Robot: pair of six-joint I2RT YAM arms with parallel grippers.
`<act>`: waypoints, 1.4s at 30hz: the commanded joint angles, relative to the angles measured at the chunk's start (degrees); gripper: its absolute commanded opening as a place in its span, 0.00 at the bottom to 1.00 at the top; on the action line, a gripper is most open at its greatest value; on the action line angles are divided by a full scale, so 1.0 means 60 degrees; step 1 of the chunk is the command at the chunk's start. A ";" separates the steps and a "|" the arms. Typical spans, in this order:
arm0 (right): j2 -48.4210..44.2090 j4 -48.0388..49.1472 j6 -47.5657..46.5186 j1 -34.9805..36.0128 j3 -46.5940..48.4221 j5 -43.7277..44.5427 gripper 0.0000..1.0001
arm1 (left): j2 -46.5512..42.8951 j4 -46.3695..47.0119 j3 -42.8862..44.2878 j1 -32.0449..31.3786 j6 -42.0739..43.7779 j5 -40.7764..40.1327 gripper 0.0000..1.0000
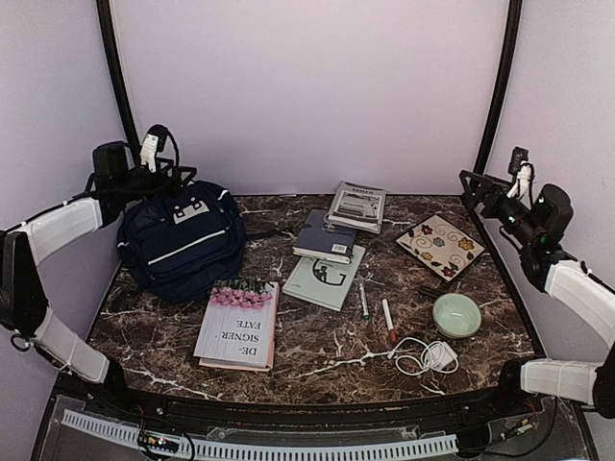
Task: Pack the student bag
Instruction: Pick up the student bag from the center of the board.
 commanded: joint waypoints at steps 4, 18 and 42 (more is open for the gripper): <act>-0.0157 -0.1718 0.0381 0.1452 0.0397 -0.0513 0.91 | 0.2191 -0.7055 0.1808 -0.1299 0.1846 -0.1570 0.90; -0.1169 -0.2411 0.0595 0.2056 -0.0154 -0.0298 0.91 | 0.5395 -0.7770 0.3123 -0.2055 0.3657 -0.4454 0.70; 0.1129 -0.2455 0.1613 0.4485 0.2135 -0.0324 0.91 | -0.2801 -0.5424 0.2351 -0.3804 0.3385 -0.1777 0.00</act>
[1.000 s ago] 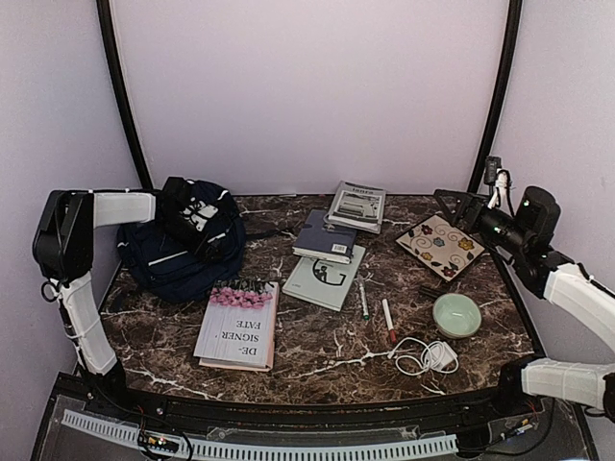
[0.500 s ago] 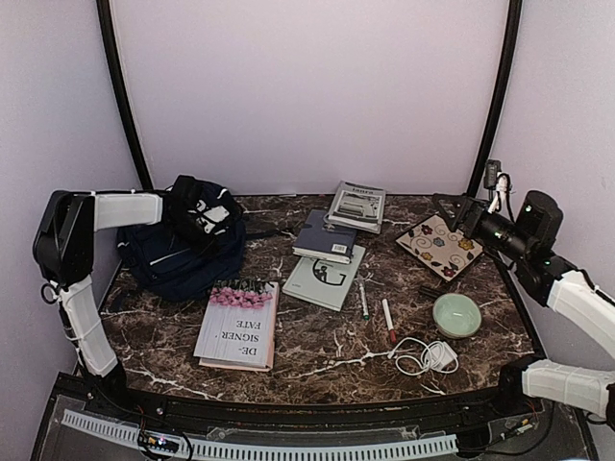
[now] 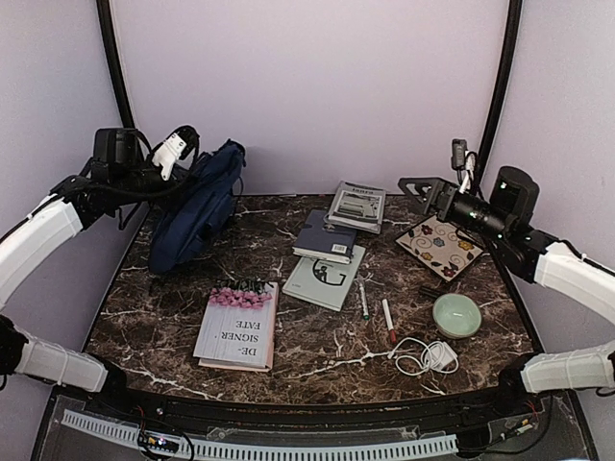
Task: Pack the student bag
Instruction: Pick up the student bag from the center of the board, then pass from the left arm to the right
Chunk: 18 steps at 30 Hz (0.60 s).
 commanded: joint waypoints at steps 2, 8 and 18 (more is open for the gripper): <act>0.1016 -0.0480 0.0362 0.0624 0.1102 -0.0345 0.91 | -0.1127 0.0039 0.0502 -0.1469 -0.0510 0.1935 0.00; 0.2154 -0.2800 0.0454 0.0989 0.2214 0.0068 0.91 | -0.0822 0.0426 -0.1346 -0.3683 -0.1589 0.2715 0.00; 0.2740 -0.4667 0.0446 0.1369 0.1491 0.1224 0.81 | 0.0652 -0.0209 -0.2272 -0.5245 -0.1449 0.3233 0.00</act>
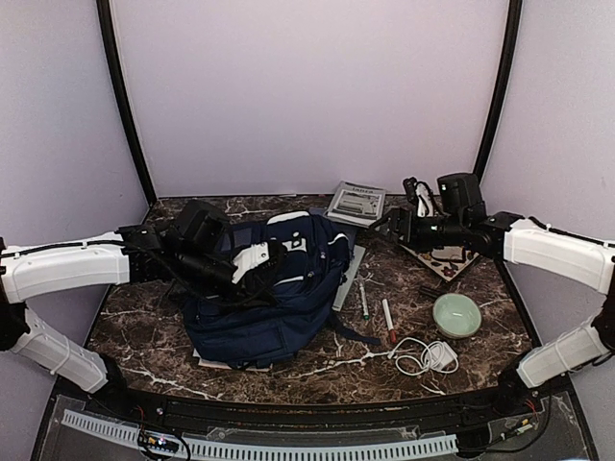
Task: Pack the student bag
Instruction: Pass from the left arm to the right
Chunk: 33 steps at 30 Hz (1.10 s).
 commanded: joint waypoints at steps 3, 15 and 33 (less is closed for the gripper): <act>0.0213 -0.0384 0.0108 0.0462 -0.0778 0.0219 0.72 | 0.0004 -0.0104 -0.0008 -0.0331 -0.0083 0.0479 0.00; 0.1133 0.1126 -0.0155 0.1602 -0.1015 -0.0692 0.49 | 0.0047 0.0128 -0.0421 -0.0528 -0.0499 0.0653 0.00; 0.2299 0.7684 -0.2960 0.1870 -0.2648 -0.1161 0.46 | -0.2055 0.1375 -0.0284 -0.0528 -0.1092 -0.0403 0.00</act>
